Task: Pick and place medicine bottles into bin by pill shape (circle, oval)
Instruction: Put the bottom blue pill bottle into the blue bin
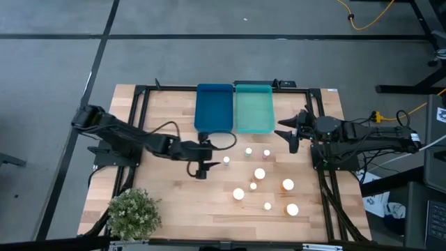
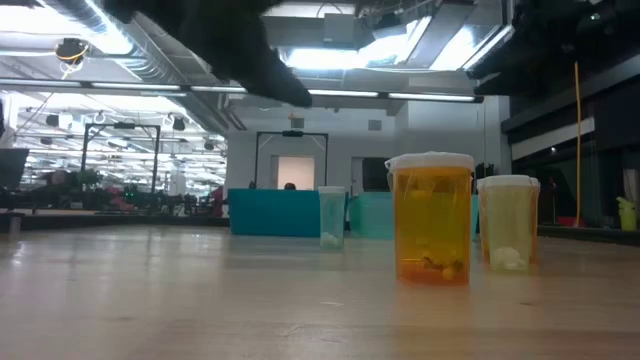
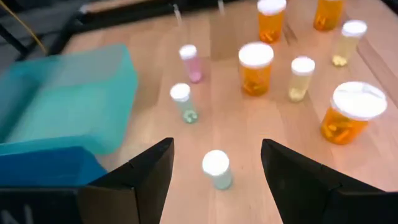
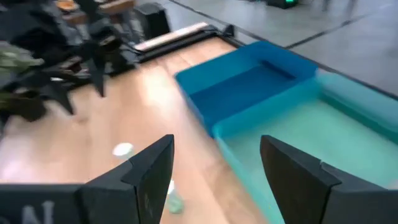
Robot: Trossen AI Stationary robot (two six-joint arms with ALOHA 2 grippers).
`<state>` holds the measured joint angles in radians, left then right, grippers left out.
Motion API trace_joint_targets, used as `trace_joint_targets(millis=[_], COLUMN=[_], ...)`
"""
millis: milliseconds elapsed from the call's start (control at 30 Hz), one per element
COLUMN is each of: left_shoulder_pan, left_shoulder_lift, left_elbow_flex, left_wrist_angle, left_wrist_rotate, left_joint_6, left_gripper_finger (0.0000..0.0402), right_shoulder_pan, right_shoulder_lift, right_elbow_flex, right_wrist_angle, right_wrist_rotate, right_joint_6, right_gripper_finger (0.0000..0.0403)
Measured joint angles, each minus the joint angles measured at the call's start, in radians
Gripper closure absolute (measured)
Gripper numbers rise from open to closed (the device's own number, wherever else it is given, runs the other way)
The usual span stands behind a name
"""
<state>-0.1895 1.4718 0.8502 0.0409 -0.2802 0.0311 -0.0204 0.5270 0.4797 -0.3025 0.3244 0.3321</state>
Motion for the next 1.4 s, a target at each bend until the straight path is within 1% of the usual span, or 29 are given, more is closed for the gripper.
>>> trace_joint_targets(millis=[100, 200, 267, 367, 600, 800, 867, 1000, 1400], left_shoulder_pan=[0.027, 0.046, 0.049, 0.039, 0.020, 0.025, 0.031, 0.042, 0.041], left_shoulder_lift=[0.045, 0.081, 0.107, 0.148, 0.232, 0.311, 0.327, 0.343, 0.343], left_elbow_flex=[0.023, 0.027, 0.027, 0.027, 0.027, 0.027, 0.027, 0.027, 0.027], left_wrist_angle=[-0.010, -0.014, -0.022, -0.029, -0.024, 0.018, 0.059, 0.129, 0.228], left_wrist_rotate=[0.056, 0.099, 0.111, 0.102, 0.046, -0.035, -0.034, 0.013, 0.002], left_joint_6=[-0.013, -0.087, -0.105, -0.106, -0.109, -0.133, -0.134, -0.134, -0.134], left_gripper_finger=[0.0168, 0.0168, 0.0168, 0.0168, 0.0168, 0.0168, 0.0168, 0.0168, 0.0168], right_shoulder_pan=[0.000, 0.000, 0.000, 0.000, 0.000, 0.000, 0.000, 0.000, 0.000], right_shoulder_lift=[0.000, -0.002, -0.007, -0.017, -0.033, -0.032, -0.032, -0.032, -0.032], right_elbow_flex=[0.000, 0.000, 0.000, 0.000, 0.000, 0.000, 0.000, 0.000, 0.000], right_wrist_angle=[-0.020, -0.021, -0.022, -0.023, -0.034, -0.033, -0.033, -0.033, -0.033], right_wrist_rotate=[0.040, 0.041, 0.041, 0.041, 0.040, 0.040, 0.040, 0.040, 0.040], right_joint_6=[0.000, 0.004, 0.004, 0.002, 0.004, 0.004, 0.004, 0.004, 0.004], right_gripper_finger=[0.0163, 0.0163, 0.0163, 0.0163, 0.0163, 0.0163, 0.0163, 0.0163, 0.0163])
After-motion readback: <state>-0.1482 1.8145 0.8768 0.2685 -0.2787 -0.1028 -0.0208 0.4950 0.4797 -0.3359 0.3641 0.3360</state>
